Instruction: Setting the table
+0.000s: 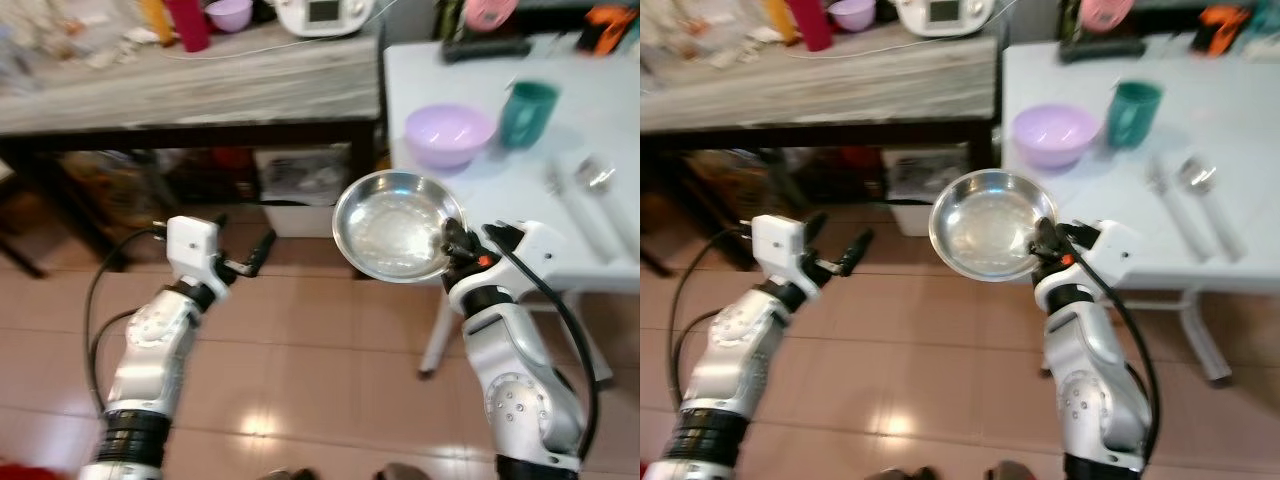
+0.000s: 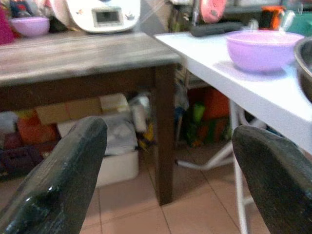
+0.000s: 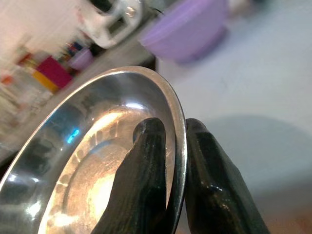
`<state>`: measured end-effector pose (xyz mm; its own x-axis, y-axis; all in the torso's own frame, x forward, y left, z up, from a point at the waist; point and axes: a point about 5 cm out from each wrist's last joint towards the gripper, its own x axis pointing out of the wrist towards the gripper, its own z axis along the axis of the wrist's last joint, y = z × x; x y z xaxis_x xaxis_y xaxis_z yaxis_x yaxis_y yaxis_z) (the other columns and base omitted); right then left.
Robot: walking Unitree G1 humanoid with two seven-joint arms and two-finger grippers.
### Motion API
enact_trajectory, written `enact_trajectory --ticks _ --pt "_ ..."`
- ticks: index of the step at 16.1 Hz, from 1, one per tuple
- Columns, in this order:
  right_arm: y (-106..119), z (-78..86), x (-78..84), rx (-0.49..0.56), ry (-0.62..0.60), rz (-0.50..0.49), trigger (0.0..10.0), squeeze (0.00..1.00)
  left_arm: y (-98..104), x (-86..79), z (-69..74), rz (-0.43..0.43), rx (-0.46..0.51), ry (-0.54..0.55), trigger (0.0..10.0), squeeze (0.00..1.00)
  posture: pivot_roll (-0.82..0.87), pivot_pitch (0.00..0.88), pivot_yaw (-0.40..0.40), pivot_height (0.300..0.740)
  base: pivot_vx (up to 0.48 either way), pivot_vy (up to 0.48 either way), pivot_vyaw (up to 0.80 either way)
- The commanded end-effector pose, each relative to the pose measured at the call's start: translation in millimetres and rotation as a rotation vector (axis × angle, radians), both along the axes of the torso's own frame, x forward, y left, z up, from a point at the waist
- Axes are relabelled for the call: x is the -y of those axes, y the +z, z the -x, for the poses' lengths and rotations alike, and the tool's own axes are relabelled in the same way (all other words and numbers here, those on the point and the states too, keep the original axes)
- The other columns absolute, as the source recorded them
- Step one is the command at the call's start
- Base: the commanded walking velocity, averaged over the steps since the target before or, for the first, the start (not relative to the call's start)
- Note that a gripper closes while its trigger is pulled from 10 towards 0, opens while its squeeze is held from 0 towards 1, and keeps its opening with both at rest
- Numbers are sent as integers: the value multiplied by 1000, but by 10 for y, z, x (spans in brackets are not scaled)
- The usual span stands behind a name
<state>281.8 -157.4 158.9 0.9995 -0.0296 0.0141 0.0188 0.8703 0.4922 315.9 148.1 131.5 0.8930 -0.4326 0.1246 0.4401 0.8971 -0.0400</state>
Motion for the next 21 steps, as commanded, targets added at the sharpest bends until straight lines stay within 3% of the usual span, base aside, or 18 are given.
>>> enact_trajectory --ticks 1,8,10,11,13,21 --pt "62 11 -38 36 -6 0 10000 0 25 -57 -11 -16 9 18 10000 0 -263 101 108 740 0 480 0" --pt "78 -1 45 61 -49 48 10000 0 -4 48 19 2 7 16 10000 0 -263 89 107 740 0 480 0" --pt "81 3 56 65 -56 58 10000 0 27 36 20 9 34 54 10000 0 -262 88 105 740 0 0 0" --pt "83 3 68 68 -59 71 10000 0 33 38 43 56 11 32 10000 0 -262 87 104 740 0 0 0" --pt "83 0 73 70 -59 84 10000 0 34 57 58 72 8 20 10000 0 -262 87 104 740 120 0 0" --pt "68 12 87 74 -60 134 10000 0 30 117 103 80 -1 -12 10000 0 -264 89 103 740 425 0 0"
